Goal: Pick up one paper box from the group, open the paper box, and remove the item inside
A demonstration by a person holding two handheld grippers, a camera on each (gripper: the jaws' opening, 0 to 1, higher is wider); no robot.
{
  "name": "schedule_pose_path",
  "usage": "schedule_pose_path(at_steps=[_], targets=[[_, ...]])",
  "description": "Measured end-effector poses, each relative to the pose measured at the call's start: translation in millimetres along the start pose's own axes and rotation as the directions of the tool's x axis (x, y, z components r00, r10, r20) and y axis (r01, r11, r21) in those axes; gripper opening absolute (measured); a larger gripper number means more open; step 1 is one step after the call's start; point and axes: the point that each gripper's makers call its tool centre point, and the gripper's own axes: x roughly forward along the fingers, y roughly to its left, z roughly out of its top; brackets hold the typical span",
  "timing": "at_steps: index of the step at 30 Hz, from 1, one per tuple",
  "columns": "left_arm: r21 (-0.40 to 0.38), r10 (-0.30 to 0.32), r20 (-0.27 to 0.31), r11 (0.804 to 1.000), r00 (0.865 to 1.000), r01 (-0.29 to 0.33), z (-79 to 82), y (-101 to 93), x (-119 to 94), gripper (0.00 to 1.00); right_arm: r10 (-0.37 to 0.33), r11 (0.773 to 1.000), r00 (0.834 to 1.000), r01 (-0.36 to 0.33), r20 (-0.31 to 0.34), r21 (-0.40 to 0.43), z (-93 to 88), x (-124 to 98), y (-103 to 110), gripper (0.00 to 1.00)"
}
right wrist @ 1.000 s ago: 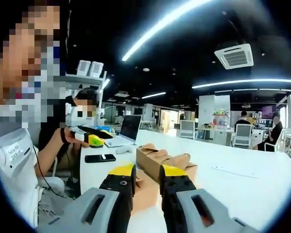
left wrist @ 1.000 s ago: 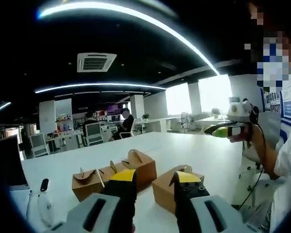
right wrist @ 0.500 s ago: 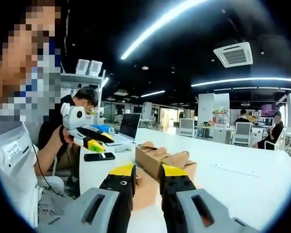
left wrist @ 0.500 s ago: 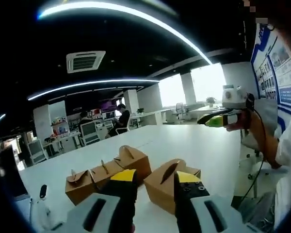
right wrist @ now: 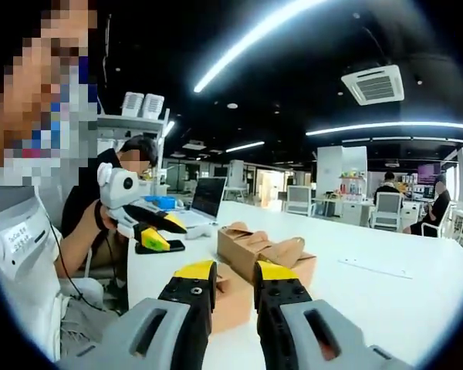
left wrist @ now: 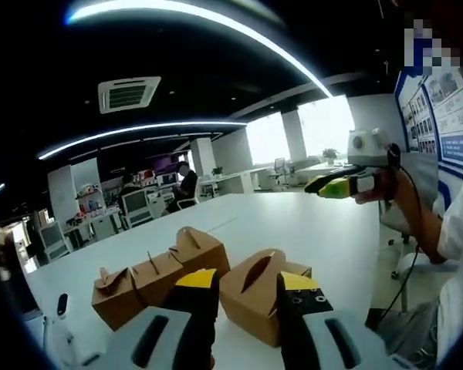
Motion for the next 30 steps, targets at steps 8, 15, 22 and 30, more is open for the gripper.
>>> schedule_pose_path(at_steps=[8, 15, 22, 30], targets=[[0.047, 0.023, -0.037, 0.999, 0.999, -0.021, -7.0, -3.3, 7.1, 0.31, 0.007, 1.0, 1.0, -0.007, -0.006, 0.001, -2.5, 2.2, 2.7, 0.21], [0.066, 0.027, -0.054, 0.998, 0.998, -0.023, -10.2, -7.0, 12.7, 0.31, 0.01, 1.0, 1.0, -0.01, -0.009, 0.003, -3.5, 2.3, 3.4, 0.21], [0.082, 0.03, -0.067, 0.996, 0.997, -0.024, -12.4, -10.4, 16.3, 0.31, 0.011, 1.0, 1.0, -0.011, -0.013, 0.005, -4.7, 2.7, 3.2, 0.21], [0.105, 0.031, -0.08, 0.994, 0.996, -0.022, -14.9, -13.9, 20.3, 0.32, 0.013, 1.0, 1.0, -0.013, -0.013, 0.004, -4.8, 3.0, 3.7, 0.21]])
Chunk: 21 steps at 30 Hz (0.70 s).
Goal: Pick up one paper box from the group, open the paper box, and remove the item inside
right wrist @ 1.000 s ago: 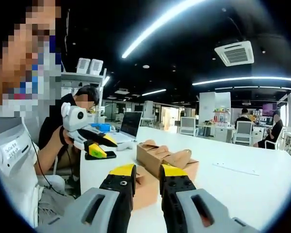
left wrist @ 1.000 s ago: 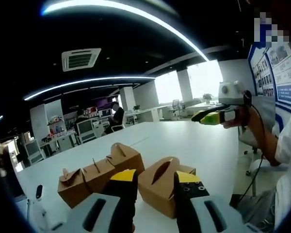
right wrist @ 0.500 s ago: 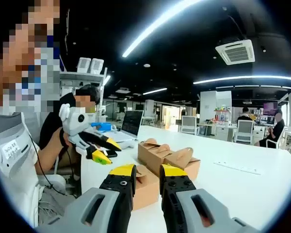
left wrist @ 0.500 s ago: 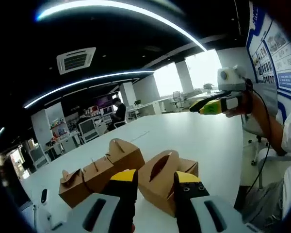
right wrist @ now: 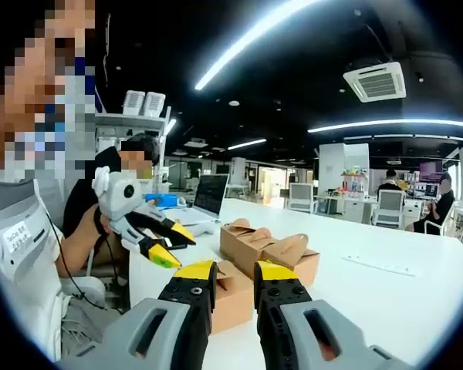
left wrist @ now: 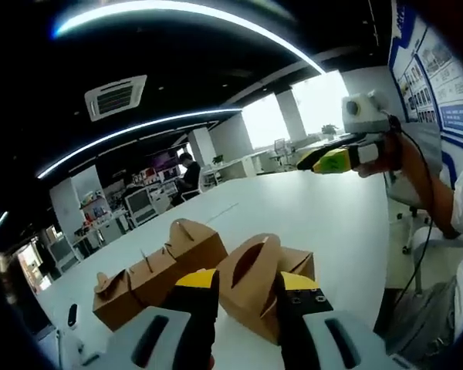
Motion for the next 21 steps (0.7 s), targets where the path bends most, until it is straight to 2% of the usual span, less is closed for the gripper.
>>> schedule_pose_path(at_steps=[9, 21], targets=[[0.054, 0.035, -0.039, 0.998, 0.999, -0.033, -7.1, 1.7, 5.2, 0.32, 0.004, 1.0, 1.0, -0.004, -0.005, -0.002, -1.6, 0.9, 0.3, 0.2], [0.072, 0.027, -0.062, 0.997, 0.998, -0.023, -13.3, -4.5, 8.7, 0.32, 0.004, 1.0, 1.0, -0.004, -0.007, 0.0, -2.8, 0.6, 0.1, 0.2]])
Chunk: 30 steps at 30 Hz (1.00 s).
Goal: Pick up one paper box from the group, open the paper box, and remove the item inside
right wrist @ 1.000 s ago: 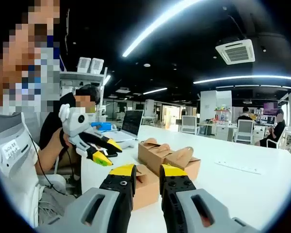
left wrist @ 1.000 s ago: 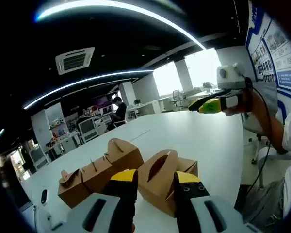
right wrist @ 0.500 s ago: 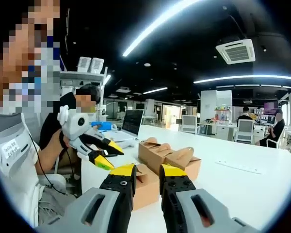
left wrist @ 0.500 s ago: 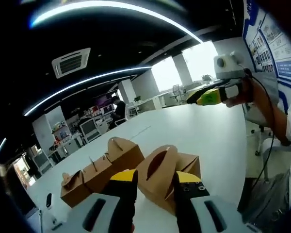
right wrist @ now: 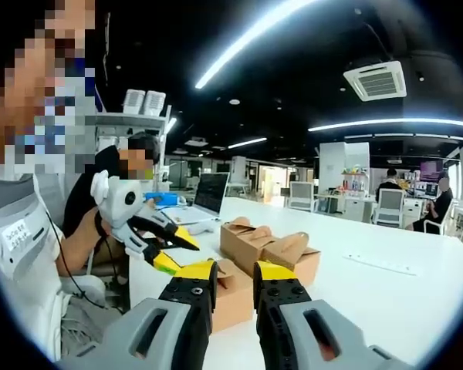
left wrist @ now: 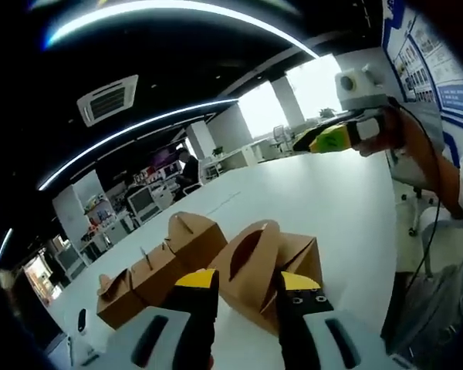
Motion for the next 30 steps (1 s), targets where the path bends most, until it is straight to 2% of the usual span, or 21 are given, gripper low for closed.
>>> schedule_pose_path(at_steps=[11, 24, 30], targets=[[0.029, 0.001, -0.007, 1.0, 1.0, -0.001, -1.1, -4.2, 2.0, 0.32, 0.001, 1.0, 1.0, -0.001, -0.004, 0.0, -1.6, -0.3, 0.5, 0.2], [0.014, 0.012, -0.012, 1.0, 1.0, -0.012, -2.2, -1.7, 3.7, 0.31, 0.003, 1.0, 1.0, -0.003, -0.007, 0.001, -2.3, -0.3, 1.3, 0.2], [0.015, 0.008, -0.01, 1.0, 1.0, -0.008, -2.7, -4.5, 5.1, 0.25, 0.006, 1.0, 1.0, -0.006, -0.01, 0.002, -3.5, 0.6, 1.8, 0.2]])
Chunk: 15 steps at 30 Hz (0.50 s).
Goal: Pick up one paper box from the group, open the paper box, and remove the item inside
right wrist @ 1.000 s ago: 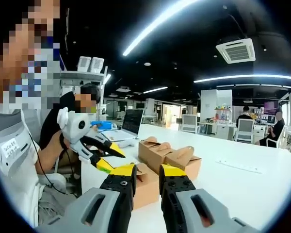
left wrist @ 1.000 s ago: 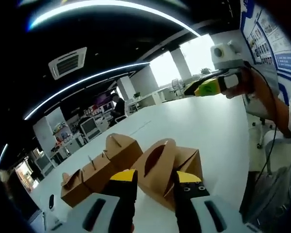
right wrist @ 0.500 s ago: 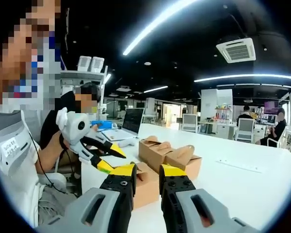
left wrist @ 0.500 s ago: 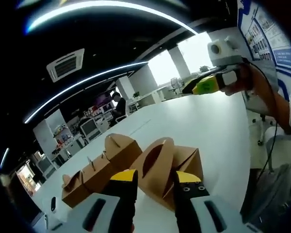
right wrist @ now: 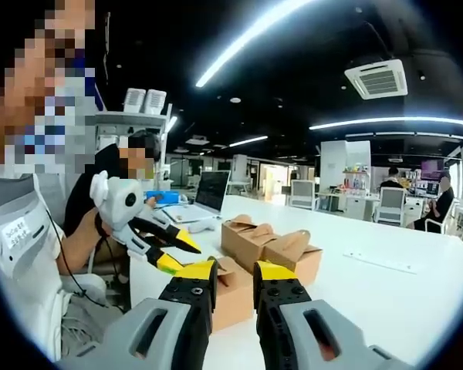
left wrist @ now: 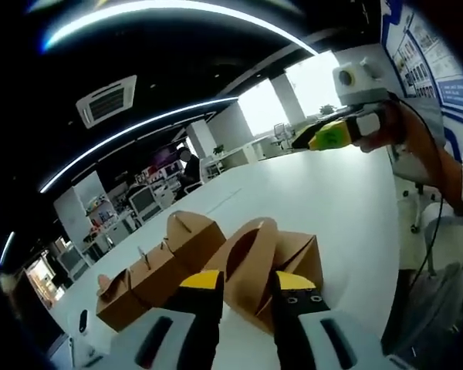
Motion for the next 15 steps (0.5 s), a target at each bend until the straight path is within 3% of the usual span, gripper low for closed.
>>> schedule_pose_path(at_steps=[6, 15], targets=[[0.003, -0.022, 0.005, 1.0, 1.0, 0.022, 0.0, -6.3, 0.9, 0.18, 0.003, 1.0, 1.0, -0.003, -0.004, -0.003, -0.7, 0.5, 0.8, 0.2], [-0.07, -0.052, 0.022, 0.996, 0.998, 0.053, -1.1, -9.0, 2.2, 0.12, 0.005, 1.0, 1.0, -0.005, -0.01, -0.002, -2.3, 0.5, -0.1, 0.2]])
